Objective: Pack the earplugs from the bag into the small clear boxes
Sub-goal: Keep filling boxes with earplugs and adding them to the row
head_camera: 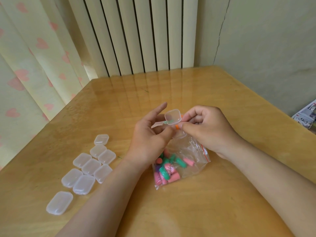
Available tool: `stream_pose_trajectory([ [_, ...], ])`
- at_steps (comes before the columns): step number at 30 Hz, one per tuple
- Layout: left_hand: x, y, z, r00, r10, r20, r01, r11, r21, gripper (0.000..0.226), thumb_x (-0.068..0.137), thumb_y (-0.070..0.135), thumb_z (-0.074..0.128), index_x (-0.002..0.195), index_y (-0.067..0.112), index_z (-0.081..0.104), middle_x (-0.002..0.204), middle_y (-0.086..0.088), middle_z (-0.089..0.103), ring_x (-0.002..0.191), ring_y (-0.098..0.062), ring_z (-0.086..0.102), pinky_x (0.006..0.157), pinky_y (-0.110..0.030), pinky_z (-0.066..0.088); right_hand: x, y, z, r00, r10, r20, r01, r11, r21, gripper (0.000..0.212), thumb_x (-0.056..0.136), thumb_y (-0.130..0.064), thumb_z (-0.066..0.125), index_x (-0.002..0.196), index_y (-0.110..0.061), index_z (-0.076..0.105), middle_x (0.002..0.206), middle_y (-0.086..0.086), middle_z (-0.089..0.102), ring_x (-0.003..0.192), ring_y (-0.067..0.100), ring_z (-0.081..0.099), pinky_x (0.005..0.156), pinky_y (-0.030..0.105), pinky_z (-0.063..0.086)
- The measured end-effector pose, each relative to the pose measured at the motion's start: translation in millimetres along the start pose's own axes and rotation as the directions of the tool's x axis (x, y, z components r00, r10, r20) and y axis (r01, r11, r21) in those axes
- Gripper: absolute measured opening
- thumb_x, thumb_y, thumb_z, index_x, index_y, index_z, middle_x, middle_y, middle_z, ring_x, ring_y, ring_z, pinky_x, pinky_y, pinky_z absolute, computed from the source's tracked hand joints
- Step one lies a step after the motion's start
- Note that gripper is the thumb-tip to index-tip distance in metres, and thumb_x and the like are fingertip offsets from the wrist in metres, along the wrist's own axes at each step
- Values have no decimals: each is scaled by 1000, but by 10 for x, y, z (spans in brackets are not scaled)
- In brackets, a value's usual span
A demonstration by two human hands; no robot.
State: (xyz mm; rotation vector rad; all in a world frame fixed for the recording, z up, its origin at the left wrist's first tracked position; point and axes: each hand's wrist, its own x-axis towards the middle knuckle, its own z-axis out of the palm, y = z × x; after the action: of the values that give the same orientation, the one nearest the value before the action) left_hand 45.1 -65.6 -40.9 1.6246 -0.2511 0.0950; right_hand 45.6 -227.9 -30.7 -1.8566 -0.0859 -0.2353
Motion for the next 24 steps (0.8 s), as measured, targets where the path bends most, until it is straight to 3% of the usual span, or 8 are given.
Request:
stream_pose_trajectory([
  [4, 8, 44, 1, 994, -102, 26, 103, 994, -45, 40, 93, 7, 68, 131, 15, 57, 87, -8, 77, 74, -24, 76, 65, -40, 61, -7, -17, 12, 999, -16, -32, 16, 1000, 14, 14, 82, -11, 79, 75, -15, 68, 60, -4, 67, 49, 4, 52, 50, 19, 40],
  [9, 13, 53, 5, 990, -144, 7, 144, 988, -56, 17, 92, 5, 68, 108, 9, 66, 88, -17, 76, 63, -23, 73, 45, -22, 49, -19, -35, -2, 1000, -17, 6, 17, 1000, 1, 10, 83, -6, 73, 76, -10, 68, 56, -5, 64, 50, 8, 51, 48, 20, 39],
  [13, 34, 42, 13, 986, -155, -60, 151, 987, -62, 14, 89, 3, 70, 104, 5, 68, 84, -18, 74, 58, -22, 69, 45, -27, 49, 9, -35, -77, 996, -9, 91, 11, 1000, -24, 25, 81, 11, 55, 69, -10, 62, 62, 4, 59, 52, 17, 50, 50, 29, 42],
  [17, 43, 42, 5, 980, -179, -92, 174, 983, -53, 11, 91, 6, 68, 102, 7, 66, 81, -15, 75, 52, -23, 65, 45, -30, 49, 2, 14, -174, 971, 5, 240, 47, 976, -212, 35, 74, 17, 59, 64, -16, 56, 54, -17, 58, 49, 0, 52, 50, 18, 39],
  [19, 36, 54, 9, 978, -180, -108, 177, 983, -41, 9, 92, 5, 65, 101, 7, 66, 84, -16, 74, 49, -18, 63, 39, -25, 45, 8, 38, -190, 957, 10, 292, 78, 955, -287, 31, 70, 10, 65, 61, -19, 57, 73, -6, 71, 79, 9, 70, 58, 23, 43],
  [20, 34, 52, 12, 977, -180, -117, 178, 984, -31, 8, 92, 5, 64, 100, 8, 66, 84, -16, 74, 47, -17, 62, 37, -24, 43, 13, 50, -194, 953, 9, 303, 88, 948, -305, 28, 69, 5, 68, 61, -20, 59, 79, 3, 72, 91, 15, 70, 61, 26, 44],
  [22, 37, 33, 14, 974, -185, -133, 184, 983, -18, 7, 92, 8, 65, 99, 11, 65, 84, -15, 74, 46, -18, 61, 36, -25, 42, -4, 34, -194, 936, 16, 352, 99, 947, -307, 23, 72, 0, 72, 60, -16, 60, 68, 5, 64, 70, 3, 65, 60, 17, 42],
  [24, 48, 22, 12, 969, -198, -148, 196, 980, -31, 9, 92, 9, 66, 100, 11, 65, 85, -15, 74, 47, -20, 61, 35, -25, 42, -26, 5, -178, 916, 52, 398, 80, 948, -309, 24, 83, 1, 63, 60, -1, 57, 58, 6, 53, 53, -3, 52, 58, 6, 37],
])
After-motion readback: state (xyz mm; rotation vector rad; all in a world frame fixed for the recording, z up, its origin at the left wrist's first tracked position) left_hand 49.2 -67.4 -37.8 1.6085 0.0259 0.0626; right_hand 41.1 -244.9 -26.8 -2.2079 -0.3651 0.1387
